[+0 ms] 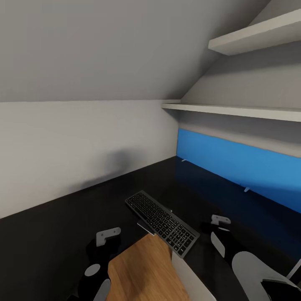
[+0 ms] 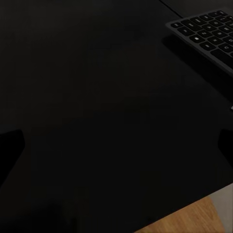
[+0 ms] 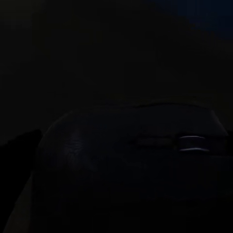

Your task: In the bedroom, organize the workspace by keeping the computer under the desk, ensuring the monitor is on the desk, placing the keyboard on the desk next to the monitor, placing the mouse on the desk next to the keyboard, moving the folder from the swivel chair onto the desk next to the mouse, stacking the notebook on top of the folder with the pen on top of the notebook, and positioning the swivel chair next to the desk.

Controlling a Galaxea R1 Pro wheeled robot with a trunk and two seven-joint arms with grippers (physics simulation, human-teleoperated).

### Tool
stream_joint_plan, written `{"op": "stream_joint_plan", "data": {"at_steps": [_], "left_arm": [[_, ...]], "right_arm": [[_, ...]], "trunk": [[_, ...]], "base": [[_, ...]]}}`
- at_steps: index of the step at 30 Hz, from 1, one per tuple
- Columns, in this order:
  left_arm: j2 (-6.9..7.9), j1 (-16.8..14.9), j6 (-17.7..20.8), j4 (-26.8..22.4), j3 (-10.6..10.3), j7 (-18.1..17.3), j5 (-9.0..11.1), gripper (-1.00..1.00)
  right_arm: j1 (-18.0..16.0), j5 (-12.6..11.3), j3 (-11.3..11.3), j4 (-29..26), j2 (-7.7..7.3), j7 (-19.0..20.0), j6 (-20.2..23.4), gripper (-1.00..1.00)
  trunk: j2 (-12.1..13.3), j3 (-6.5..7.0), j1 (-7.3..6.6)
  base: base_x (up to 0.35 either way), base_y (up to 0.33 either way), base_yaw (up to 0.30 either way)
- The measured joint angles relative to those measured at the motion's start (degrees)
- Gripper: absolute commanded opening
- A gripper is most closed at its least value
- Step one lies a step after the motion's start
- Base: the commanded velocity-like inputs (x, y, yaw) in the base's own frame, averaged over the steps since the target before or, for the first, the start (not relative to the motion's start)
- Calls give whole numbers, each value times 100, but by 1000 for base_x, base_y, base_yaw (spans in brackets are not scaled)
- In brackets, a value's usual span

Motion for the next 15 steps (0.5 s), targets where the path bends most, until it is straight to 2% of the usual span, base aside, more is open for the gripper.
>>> {"op": "stream_joint_plan", "data": {"at_steps": [15], "left_arm": [[9, 0, 0, -8, 8, 0, 0, 100]], "right_arm": [[1, -6, -8, -1, 17, 3, -17, -100]], "trunk": [[0, 0, 0]], "base": [[0, 0, 0]]}}
